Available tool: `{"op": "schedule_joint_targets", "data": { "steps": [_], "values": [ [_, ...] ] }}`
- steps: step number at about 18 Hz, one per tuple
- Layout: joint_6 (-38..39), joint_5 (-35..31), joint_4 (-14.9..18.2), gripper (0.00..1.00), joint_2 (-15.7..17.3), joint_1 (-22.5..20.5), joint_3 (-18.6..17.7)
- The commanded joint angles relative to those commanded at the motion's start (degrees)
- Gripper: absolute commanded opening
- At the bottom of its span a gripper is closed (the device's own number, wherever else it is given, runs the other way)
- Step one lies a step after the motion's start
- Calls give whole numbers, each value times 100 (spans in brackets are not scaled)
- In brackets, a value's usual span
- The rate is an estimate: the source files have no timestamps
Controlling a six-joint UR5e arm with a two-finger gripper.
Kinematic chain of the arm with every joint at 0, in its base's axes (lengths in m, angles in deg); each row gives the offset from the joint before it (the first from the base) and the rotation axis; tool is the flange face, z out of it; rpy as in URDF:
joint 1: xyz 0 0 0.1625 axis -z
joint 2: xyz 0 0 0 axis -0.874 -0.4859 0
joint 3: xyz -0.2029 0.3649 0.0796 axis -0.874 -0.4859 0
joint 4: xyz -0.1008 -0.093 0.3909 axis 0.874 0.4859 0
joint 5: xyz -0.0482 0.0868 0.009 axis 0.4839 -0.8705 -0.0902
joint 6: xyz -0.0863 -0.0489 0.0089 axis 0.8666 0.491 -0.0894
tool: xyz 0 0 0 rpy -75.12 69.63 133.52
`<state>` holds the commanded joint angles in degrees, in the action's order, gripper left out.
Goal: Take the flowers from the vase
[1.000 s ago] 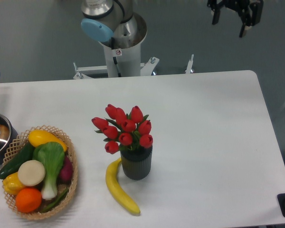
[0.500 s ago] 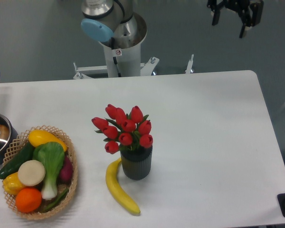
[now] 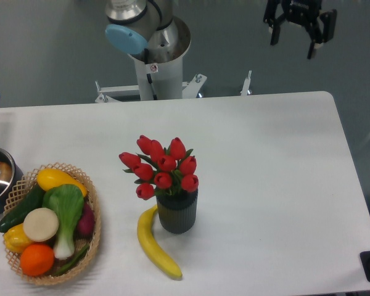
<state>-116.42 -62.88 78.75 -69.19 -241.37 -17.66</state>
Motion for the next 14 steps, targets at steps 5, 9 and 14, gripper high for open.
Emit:
{"op": "schedule_joint_targets", "data": {
  "steps": [5,9,14],
  "values": [
    [956,815,0,100,-9,0,-123],
    [1433,1309,-9,100,-26,18,-176],
    [1792,1616,-192,100,-97,123,-184]
  ]
}}
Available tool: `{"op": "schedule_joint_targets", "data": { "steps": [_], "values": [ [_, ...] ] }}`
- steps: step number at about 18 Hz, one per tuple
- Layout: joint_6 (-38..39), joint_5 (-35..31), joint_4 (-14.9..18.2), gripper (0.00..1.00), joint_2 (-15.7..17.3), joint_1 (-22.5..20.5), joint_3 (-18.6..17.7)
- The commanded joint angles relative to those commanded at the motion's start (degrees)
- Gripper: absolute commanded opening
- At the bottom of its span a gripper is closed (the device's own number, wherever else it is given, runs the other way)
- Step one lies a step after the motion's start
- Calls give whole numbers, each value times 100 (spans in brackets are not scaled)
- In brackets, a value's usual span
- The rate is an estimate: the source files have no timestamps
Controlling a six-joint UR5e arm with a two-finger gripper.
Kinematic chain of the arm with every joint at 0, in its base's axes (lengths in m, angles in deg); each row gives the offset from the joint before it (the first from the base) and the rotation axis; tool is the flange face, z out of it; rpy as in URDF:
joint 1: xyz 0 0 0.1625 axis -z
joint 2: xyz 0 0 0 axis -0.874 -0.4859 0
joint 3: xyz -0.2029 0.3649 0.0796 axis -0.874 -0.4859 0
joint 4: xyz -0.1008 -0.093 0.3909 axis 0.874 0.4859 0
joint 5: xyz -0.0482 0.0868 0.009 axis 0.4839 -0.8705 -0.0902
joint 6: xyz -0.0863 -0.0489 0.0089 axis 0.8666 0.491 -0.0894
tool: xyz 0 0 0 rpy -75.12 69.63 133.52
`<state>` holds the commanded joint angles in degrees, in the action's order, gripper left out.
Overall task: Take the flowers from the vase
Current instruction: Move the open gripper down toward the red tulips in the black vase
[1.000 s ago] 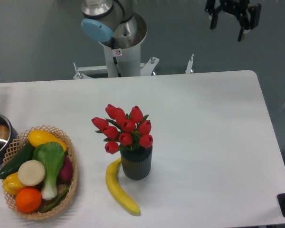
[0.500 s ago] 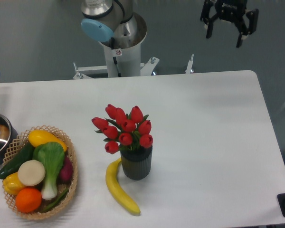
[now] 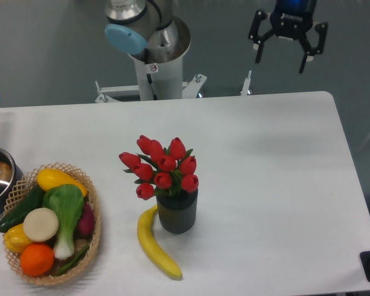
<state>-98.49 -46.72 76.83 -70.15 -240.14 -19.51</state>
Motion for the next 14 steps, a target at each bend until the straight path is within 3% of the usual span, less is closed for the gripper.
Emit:
{"op": "schedule_joint_targets", "data": {
  "steps": [6,14],
  "values": [
    [423,115,-949,100,-26,473,-439],
    [353,106,-1056,100,-88,712,-624]
  ]
}}
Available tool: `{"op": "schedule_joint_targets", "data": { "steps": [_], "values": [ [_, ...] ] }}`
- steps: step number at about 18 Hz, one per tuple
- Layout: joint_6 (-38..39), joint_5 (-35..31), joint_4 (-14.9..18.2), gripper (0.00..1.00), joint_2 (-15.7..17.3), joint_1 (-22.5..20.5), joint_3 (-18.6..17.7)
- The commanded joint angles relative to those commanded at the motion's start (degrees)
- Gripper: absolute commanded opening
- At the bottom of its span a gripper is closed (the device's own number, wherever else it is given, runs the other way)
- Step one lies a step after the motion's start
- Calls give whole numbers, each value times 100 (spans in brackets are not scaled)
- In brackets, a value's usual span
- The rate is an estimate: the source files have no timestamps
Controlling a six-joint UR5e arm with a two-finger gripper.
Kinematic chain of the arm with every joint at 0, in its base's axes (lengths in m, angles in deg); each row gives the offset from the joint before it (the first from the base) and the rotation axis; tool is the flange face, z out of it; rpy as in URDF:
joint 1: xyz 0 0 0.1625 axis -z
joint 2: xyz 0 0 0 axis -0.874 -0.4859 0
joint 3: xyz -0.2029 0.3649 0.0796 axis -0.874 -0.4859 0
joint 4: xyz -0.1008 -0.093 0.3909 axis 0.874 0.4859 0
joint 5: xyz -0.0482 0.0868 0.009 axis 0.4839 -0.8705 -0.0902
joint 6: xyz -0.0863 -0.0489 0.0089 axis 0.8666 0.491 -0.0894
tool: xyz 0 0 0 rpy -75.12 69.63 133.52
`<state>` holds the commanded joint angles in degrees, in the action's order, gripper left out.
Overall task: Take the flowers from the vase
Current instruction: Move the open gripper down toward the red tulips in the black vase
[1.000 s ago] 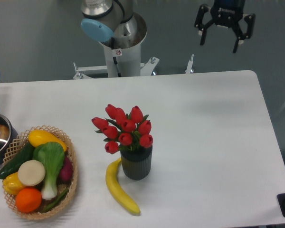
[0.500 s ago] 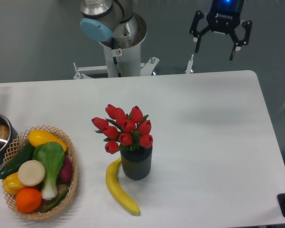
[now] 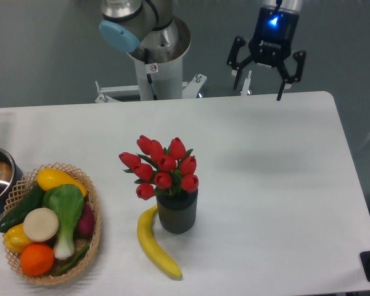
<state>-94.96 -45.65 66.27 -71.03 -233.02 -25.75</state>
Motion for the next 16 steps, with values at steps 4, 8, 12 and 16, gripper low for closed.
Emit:
{"op": "schedule_joint_targets", "data": {
  "steps": [4,8,12,16],
  "values": [
    [-736,-44,-377,100,-27,115,-166],
    [-809,-17,-405,100,-44,246,-237],
    [-870,-35,-413,100,-44,404,-281],
    [-950,-53,-413,100,17,633,-395]
  ]
}}
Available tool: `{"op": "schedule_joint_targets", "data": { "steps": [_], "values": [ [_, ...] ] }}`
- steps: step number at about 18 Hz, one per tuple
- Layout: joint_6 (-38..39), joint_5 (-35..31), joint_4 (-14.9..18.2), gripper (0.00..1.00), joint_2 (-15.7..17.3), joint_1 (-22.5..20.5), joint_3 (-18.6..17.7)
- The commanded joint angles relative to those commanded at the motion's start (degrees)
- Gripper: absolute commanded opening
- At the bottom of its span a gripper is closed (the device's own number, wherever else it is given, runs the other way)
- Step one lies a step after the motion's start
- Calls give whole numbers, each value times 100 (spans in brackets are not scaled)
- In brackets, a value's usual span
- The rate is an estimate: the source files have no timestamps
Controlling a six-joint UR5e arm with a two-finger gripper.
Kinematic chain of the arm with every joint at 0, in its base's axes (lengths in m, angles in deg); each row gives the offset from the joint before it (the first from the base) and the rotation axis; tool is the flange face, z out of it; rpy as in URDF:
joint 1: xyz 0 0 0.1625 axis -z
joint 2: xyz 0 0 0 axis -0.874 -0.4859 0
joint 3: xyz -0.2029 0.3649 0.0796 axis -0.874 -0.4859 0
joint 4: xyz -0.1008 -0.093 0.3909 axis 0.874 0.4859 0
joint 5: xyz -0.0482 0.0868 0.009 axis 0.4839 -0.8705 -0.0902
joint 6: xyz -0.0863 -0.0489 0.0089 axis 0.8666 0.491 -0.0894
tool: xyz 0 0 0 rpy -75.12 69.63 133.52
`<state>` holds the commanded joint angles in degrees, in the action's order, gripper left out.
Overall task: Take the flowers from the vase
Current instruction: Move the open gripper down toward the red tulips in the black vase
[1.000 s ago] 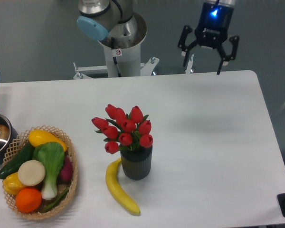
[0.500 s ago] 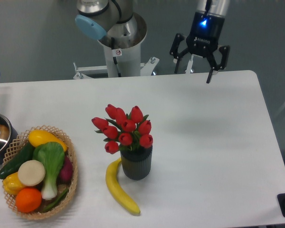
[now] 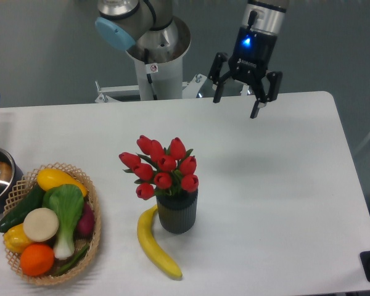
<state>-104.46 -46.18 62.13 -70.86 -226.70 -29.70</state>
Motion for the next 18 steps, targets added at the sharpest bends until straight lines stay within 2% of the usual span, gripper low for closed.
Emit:
{"op": "schedule_joint_targets", "data": {
  "steps": [4,9,12,18],
  "values": [
    [35,192,-9,100,-79,193,-35],
    [70,1133,-44,100,-184,203,-132],
    [88,1300,-44,100,-237,220,-141],
    [79,1222,-62,100,-264,220,-193]
  ]
}}
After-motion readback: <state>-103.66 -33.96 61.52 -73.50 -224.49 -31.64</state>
